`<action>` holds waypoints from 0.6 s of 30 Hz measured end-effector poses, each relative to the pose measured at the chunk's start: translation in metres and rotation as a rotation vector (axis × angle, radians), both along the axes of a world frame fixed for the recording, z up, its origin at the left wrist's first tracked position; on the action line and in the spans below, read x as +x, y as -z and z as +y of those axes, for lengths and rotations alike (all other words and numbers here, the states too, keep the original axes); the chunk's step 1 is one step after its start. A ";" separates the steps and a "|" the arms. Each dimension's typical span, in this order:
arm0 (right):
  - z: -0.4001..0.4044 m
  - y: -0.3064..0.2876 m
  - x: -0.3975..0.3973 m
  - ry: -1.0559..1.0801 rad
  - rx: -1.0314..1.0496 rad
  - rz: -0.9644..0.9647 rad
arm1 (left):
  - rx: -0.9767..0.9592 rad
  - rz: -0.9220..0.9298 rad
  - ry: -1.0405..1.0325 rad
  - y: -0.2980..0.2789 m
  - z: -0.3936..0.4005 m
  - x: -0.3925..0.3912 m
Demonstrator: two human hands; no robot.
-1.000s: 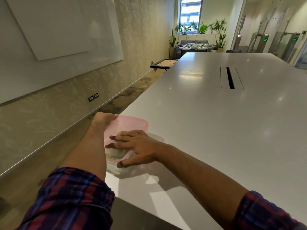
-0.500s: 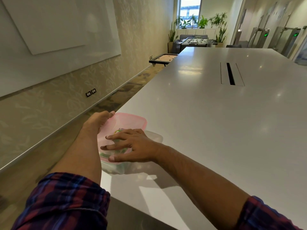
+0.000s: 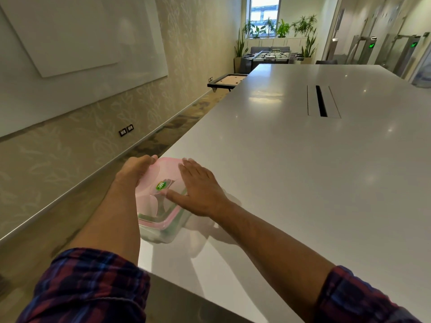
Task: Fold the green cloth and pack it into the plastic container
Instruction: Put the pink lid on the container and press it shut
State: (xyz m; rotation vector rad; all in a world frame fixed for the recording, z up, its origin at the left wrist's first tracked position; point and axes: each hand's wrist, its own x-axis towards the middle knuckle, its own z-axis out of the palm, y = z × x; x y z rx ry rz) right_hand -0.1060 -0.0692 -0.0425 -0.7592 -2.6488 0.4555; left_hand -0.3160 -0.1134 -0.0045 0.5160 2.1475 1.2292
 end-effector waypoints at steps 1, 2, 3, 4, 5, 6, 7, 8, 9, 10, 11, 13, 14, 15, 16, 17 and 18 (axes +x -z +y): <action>0.003 0.003 -0.001 0.032 0.021 -0.018 | -0.002 -0.013 0.007 0.001 0.001 -0.002; 0.004 0.006 -0.003 0.056 0.036 -0.019 | -0.015 -0.028 0.016 0.001 0.001 -0.002; 0.005 0.008 -0.004 0.072 0.049 -0.013 | -0.030 -0.033 0.024 0.001 0.001 -0.002; 0.005 0.010 -0.005 0.082 0.061 -0.006 | -0.041 -0.038 0.032 0.002 0.001 -0.002; 0.005 0.012 -0.005 0.083 0.075 -0.002 | -0.051 -0.038 0.039 0.002 0.001 -0.002; 0.006 0.011 -0.004 0.078 0.086 -0.005 | -0.059 -0.040 0.038 0.001 0.001 -0.002; 0.007 0.010 -0.003 0.067 0.095 -0.010 | -0.064 -0.050 0.038 -0.001 0.002 -0.001; 0.009 0.009 -0.001 0.054 0.096 -0.017 | -0.076 -0.060 0.034 -0.002 0.003 0.000; 0.011 0.007 0.001 0.041 0.088 -0.021 | -0.083 -0.088 0.038 -0.003 0.003 0.002; 0.013 0.004 0.003 0.030 0.071 -0.036 | -0.092 -0.104 0.039 -0.004 0.003 0.004; 0.015 0.001 0.004 0.020 0.052 -0.057 | -0.105 -0.105 0.044 -0.004 0.002 0.005; 0.020 -0.007 0.007 -0.008 0.018 -0.113 | -0.122 -0.081 0.046 -0.005 0.004 0.005; 0.020 -0.011 0.008 -0.017 -0.002 -0.136 | -0.139 -0.054 0.049 -0.005 0.004 0.006; 0.019 -0.015 0.008 -0.022 -0.028 -0.147 | -0.169 -0.009 0.051 -0.005 0.006 0.007; 0.016 -0.020 0.008 -0.023 -0.070 -0.164 | -0.207 0.047 0.056 -0.006 0.007 0.007; 0.012 -0.024 0.008 -0.027 -0.089 -0.170 | -0.248 0.095 0.055 -0.006 0.008 0.008; 0.008 -0.029 0.007 -0.018 -0.089 -0.189 | -0.274 0.124 0.055 -0.007 0.009 0.008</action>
